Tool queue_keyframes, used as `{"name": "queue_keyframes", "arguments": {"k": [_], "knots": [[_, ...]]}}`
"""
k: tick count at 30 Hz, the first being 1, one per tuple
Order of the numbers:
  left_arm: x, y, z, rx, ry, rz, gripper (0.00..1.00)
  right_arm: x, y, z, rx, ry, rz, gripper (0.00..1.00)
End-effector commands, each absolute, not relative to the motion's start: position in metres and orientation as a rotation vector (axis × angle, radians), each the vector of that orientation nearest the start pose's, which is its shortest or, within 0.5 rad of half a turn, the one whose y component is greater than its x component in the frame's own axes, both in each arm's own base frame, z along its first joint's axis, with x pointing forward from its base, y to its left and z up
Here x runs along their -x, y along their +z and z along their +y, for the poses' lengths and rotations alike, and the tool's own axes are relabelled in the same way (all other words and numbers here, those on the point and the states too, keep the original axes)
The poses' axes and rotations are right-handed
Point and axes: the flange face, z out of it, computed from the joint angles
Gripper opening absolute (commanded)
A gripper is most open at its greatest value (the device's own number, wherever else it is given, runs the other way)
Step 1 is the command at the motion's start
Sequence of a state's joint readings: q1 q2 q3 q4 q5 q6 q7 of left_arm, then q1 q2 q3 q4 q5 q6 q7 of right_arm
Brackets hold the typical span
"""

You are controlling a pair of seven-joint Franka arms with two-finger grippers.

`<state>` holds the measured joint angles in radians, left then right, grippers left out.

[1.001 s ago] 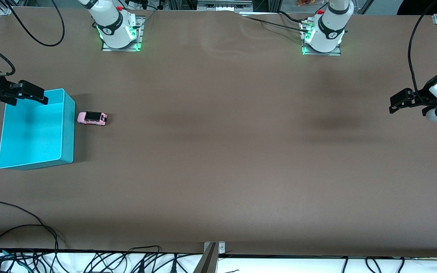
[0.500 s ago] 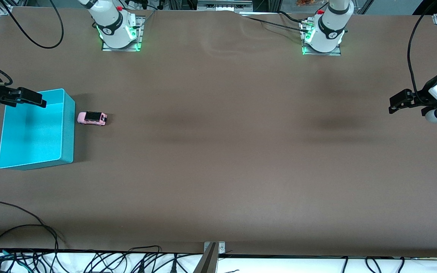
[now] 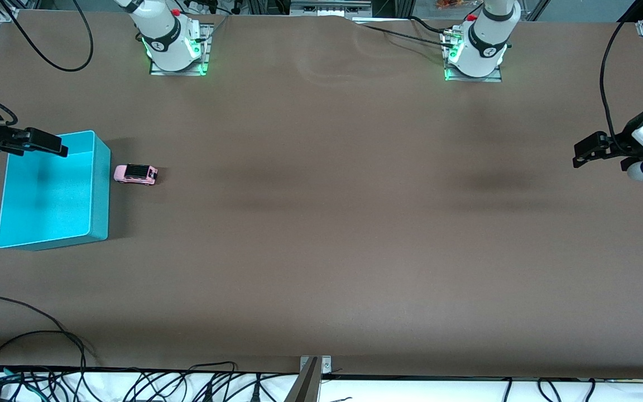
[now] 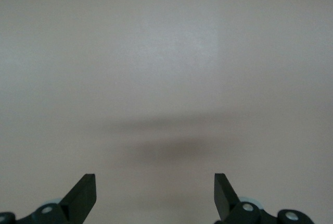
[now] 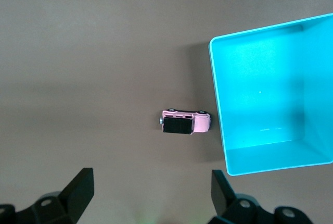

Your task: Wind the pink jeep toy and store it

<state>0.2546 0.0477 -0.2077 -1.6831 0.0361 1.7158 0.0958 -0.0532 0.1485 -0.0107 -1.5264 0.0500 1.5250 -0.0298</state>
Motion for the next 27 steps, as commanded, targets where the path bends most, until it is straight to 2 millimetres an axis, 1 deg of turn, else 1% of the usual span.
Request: {"name": "queue_keyframes", "arguments": {"k": [1, 4, 9, 11, 16, 21, 27], "knots": [[-0.573, 0.560, 0.041, 3.134, 0.000, 0.047, 1.00, -0.594, 0.550, -0.034, 3.085, 0.237, 0.078, 1.00], [-0.573, 0.561, 0.048, 3.139, -0.003, 0.027, 1.00, -0.593, 0.539, -0.036, 3.085, 0.232, 0.092, 1.00], [-0.574, 0.560, 0.053, 3.141, -0.013, 0.012, 1.00, -0.586, 0.526, -0.036, 3.089, 0.187, 0.096, 1.00], [-0.574, 0.560, 0.055, 3.140, -0.016, 0.007, 1.00, -0.584, 0.517, -0.036, 3.090, 0.180, 0.098, 1.00], [-0.574, 0.560, 0.055, 3.140, -0.016, 0.007, 1.00, -0.576, 0.500, -0.036, 3.091, 0.171, 0.104, 1.00], [-0.574, 0.560, 0.055, 3.140, -0.016, 0.007, 1.00, -0.568, 0.478, -0.035, 3.091, 0.178, 0.112, 1.00], [-0.574, 0.561, 0.055, 3.140, -0.018, 0.007, 1.00, -0.558, 0.454, -0.035, 3.094, 0.138, 0.123, 1.00]]}}
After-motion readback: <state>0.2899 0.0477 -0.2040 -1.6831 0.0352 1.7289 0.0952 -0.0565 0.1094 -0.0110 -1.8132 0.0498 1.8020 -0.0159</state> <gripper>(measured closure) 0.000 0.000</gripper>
